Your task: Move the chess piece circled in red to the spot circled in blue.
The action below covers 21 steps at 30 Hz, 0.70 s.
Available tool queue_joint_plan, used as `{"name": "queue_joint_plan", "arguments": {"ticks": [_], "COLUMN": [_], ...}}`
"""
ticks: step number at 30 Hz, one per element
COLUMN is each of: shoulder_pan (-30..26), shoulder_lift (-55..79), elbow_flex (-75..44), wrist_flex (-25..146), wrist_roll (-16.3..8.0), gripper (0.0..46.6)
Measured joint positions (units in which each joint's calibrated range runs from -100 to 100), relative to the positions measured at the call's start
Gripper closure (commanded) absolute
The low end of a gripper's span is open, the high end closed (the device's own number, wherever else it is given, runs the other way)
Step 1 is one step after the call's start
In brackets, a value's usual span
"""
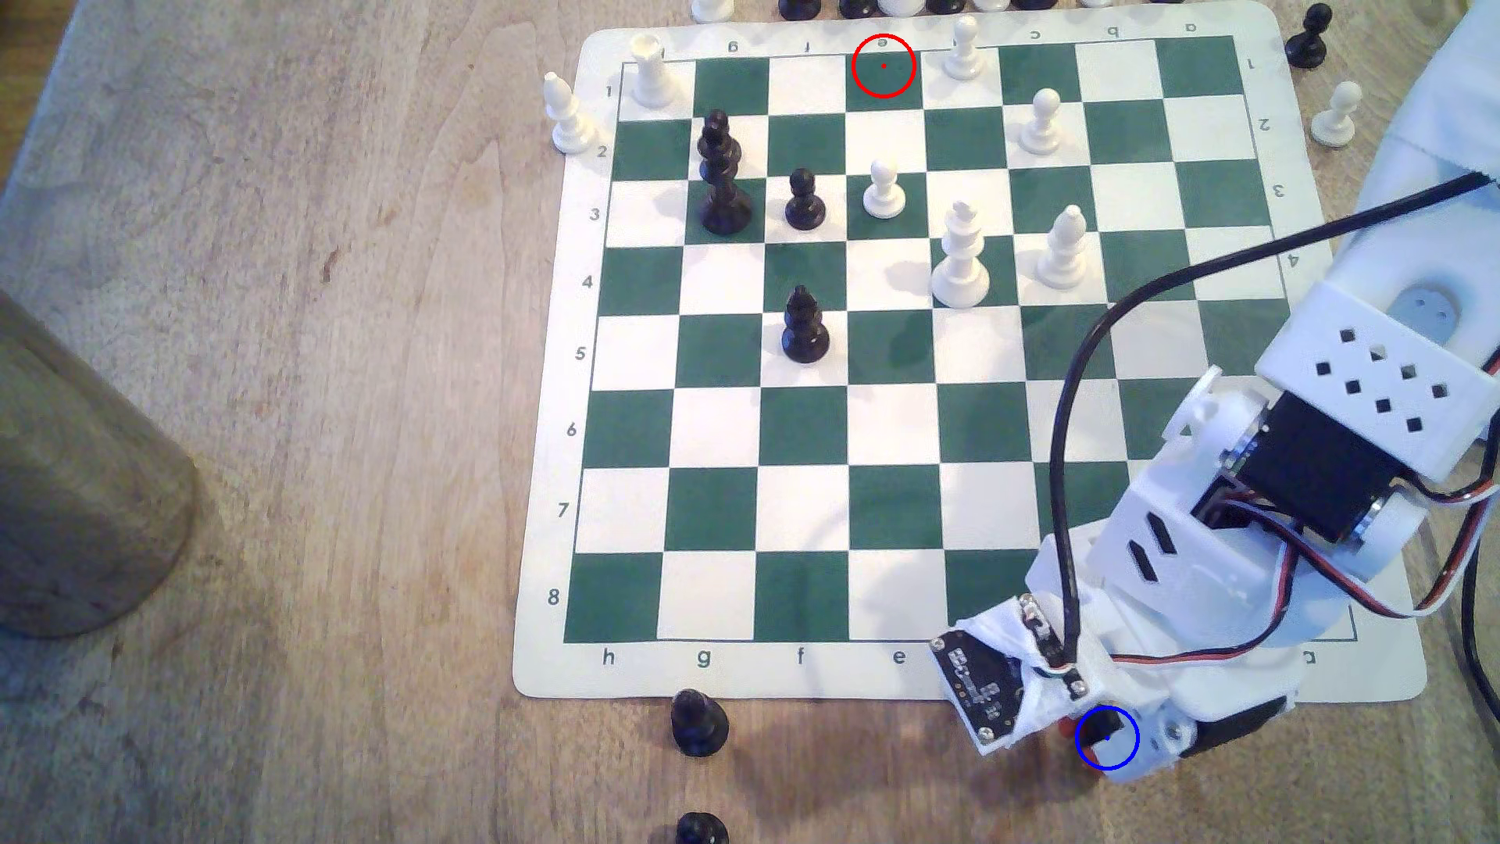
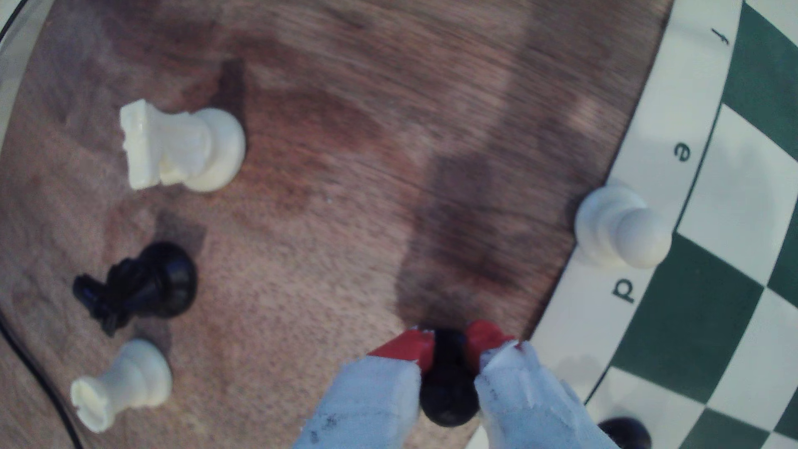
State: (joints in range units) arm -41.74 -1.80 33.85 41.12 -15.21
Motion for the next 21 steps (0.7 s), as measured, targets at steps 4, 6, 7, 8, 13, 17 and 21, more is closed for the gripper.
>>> {"name": "queue_joint_plan", "arguments": {"ticks": [4, 6, 7, 8, 13, 17, 21], "shoulder_pan": [0.0, -0.4, -0.4, -0.4, -0.9, 0.0, 0.1], "shoulder_lift": [0.3, 0.3, 0.3, 0.3, 0.3, 0.3, 0.3], "elbow_flex": [0.0, 0.0, 0.0, 0.0, 0.0, 0.0, 0.0], "wrist_flex": [0.0, 0.0, 0.0, 0.0, -0.1, -0.5, -0.5], "wrist_roll": [0.0, 0.0, 0.0, 0.0, 0.0, 0.0, 0.0], "gripper": [46.2, 46.2, 46.2, 46.2, 45.7, 45.0, 45.0]}}
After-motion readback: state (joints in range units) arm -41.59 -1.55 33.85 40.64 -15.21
